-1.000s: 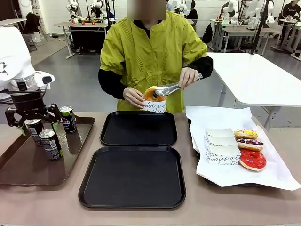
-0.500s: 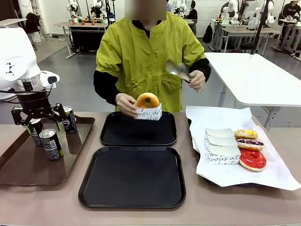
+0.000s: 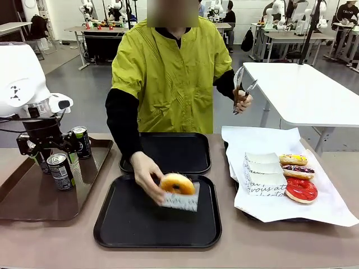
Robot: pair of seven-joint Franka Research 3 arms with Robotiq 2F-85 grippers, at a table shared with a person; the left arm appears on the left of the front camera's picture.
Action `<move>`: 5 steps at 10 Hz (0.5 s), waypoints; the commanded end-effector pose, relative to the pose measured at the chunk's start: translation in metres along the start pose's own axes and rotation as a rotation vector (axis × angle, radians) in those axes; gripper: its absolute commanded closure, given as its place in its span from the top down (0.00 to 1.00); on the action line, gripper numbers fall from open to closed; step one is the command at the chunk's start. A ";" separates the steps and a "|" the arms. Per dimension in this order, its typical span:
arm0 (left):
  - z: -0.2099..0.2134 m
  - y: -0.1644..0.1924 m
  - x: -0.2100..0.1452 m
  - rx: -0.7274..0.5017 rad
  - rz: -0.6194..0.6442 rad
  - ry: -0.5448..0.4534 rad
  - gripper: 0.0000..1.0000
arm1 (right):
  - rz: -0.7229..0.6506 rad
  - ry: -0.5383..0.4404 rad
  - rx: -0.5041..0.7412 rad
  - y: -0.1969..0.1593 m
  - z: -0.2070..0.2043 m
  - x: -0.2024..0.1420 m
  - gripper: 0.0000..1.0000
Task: Set up donuts and drinks on trays.
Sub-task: Pick up one Pepsi coke and place it on the Flat Tray.
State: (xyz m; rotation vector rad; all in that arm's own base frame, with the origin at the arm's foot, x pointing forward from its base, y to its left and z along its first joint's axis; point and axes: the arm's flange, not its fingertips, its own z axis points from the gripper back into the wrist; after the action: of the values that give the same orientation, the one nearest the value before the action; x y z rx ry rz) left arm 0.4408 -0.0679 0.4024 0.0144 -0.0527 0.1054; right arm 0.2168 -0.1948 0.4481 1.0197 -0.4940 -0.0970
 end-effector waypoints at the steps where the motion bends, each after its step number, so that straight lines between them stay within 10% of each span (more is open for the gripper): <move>1: -0.009 0.001 -0.005 -0.031 -0.026 -0.039 1.00 | 0.002 -0.005 0.002 -0.001 0.000 0.000 1.00; 5: -0.022 -0.004 -0.005 -0.012 -0.048 -0.038 1.00 | 0.002 -0.005 0.002 -0.001 0.000 0.000 1.00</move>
State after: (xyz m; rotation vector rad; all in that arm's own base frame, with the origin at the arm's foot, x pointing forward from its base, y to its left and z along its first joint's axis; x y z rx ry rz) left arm 0.4391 -0.0713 0.3863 0.0081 -0.0804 0.0723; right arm 0.2167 -0.1949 0.4481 1.0196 -0.4942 -0.0973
